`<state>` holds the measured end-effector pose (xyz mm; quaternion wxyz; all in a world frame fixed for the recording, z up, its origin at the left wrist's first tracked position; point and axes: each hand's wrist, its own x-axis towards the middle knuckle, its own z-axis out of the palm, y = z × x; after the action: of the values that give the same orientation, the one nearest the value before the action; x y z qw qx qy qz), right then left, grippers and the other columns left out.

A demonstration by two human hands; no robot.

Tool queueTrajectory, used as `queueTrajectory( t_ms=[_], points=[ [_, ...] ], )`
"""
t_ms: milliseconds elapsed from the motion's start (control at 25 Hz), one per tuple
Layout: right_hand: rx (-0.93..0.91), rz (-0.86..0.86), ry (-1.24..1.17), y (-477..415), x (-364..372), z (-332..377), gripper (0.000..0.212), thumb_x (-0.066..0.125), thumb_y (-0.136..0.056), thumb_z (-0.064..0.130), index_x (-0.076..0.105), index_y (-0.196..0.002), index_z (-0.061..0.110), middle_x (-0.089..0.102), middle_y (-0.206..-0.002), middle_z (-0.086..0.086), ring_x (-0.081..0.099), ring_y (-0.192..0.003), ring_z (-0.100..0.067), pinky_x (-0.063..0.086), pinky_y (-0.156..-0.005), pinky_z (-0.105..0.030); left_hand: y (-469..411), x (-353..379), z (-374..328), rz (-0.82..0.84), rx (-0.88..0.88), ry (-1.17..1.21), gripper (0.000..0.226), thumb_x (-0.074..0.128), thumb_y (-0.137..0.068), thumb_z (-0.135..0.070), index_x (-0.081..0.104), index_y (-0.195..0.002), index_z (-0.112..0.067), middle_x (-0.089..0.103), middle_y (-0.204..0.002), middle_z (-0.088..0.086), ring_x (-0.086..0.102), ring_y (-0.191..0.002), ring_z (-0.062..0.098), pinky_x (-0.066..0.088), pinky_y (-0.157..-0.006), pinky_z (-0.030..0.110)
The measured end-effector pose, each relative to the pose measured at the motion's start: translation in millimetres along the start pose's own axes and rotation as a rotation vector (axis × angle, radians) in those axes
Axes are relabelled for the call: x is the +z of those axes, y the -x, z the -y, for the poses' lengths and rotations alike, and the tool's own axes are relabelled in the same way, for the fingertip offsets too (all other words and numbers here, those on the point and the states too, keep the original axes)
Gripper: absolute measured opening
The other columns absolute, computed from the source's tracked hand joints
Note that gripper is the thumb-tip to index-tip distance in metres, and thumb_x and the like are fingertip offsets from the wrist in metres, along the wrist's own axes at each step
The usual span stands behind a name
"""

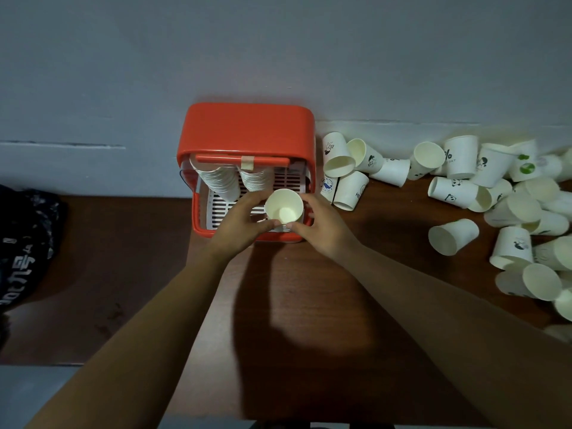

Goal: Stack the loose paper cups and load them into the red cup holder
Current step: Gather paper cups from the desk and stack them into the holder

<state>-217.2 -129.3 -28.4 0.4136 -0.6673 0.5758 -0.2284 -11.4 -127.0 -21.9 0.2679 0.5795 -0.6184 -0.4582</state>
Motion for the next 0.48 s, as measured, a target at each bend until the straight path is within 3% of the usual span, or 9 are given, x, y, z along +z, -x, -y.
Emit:
queueTrajectory(
  t_ms=[160,240,360,480],
  points=[
    [-0.003,-0.002,0.049,3,2,0,0.059,0.071,-0.087,0.031,0.047,-0.140,0.020,0.054,-0.132,0.000,0.048,-0.122,-0.013,0.039,-0.098,-0.024,-1,1,3,-0.001,-0.010,-0.122,0.067,0.079,-0.082,-0.029,0.050,-0.142,-0.025,0.051,-0.136,-0.003,0.050,-0.126,0.012,0.046,-0.104,0.033],
    [0.032,-0.002,0.042,5,-6,0,0.060,0.069,-0.087,0.036,0.047,-0.140,0.018,0.053,-0.135,-0.001,0.048,-0.125,-0.014,0.039,-0.102,-0.028,4,6,-3,-0.111,0.016,-0.172,0.064,0.077,-0.083,-0.028,0.050,-0.140,-0.020,0.049,-0.136,0.000,0.050,-0.123,0.014,0.045,-0.100,0.031],
    [0.101,-0.064,-0.003,20,-27,-10,0.051,0.066,-0.089,0.039,0.052,-0.132,0.016,0.056,-0.129,-0.003,0.054,-0.118,-0.015,0.045,-0.103,-0.035,23,27,-24,-0.343,0.030,-0.076,0.037,0.070,-0.088,-0.023,0.058,-0.122,-0.016,0.055,-0.121,0.001,0.056,-0.109,0.016,0.049,-0.090,0.029],
    [0.163,-0.100,0.045,48,-64,-43,0.049,0.066,-0.090,0.036,0.052,-0.132,0.015,0.053,-0.131,-0.004,0.053,-0.119,-0.014,0.044,-0.098,-0.028,36,63,-41,-0.245,0.006,-0.002,0.023,0.067,-0.090,-0.021,0.060,-0.110,-0.015,0.058,-0.113,0.002,0.059,-0.100,0.013,0.051,-0.080,0.025]
  ],
)
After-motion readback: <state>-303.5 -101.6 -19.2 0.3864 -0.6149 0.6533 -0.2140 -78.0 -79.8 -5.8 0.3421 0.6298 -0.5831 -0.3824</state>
